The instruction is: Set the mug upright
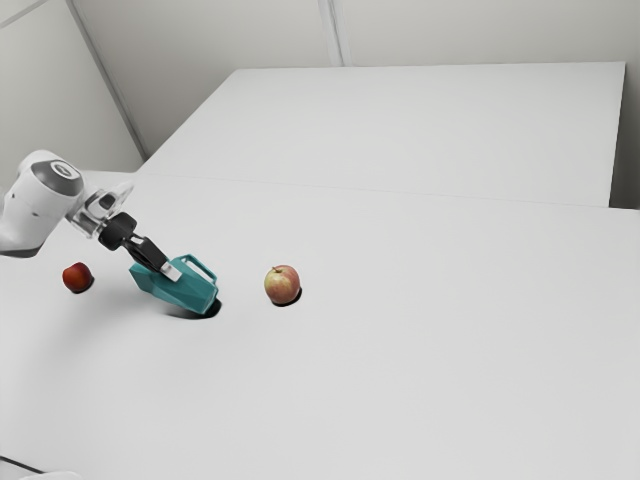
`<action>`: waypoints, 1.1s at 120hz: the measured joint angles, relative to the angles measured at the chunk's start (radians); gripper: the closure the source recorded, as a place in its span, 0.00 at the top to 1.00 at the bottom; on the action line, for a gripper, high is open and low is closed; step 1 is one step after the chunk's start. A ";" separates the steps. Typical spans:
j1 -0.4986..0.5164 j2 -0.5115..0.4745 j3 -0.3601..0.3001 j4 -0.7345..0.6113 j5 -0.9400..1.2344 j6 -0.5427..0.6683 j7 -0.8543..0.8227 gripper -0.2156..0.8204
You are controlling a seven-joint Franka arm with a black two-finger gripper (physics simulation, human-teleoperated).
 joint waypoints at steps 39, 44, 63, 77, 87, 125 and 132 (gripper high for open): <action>-0.007 -0.037 -0.017 -0.011 0.013 0.010 -0.010 0.04; -0.015 -0.049 -0.020 -0.017 0.020 0.020 -0.013 0.04; -0.077 -0.103 -0.029 -0.040 0.103 0.092 -0.037 0.04; -0.149 -0.165 -0.034 -0.098 0.198 0.195 -0.076 0.04; -0.184 -0.205 -0.049 -0.134 0.290 0.260 -0.122 0.04; -0.192 -0.264 -0.160 -0.221 0.548 0.410 -0.363 0.04; -0.191 -0.264 -0.175 -0.228 0.579 0.426 -0.410 0.04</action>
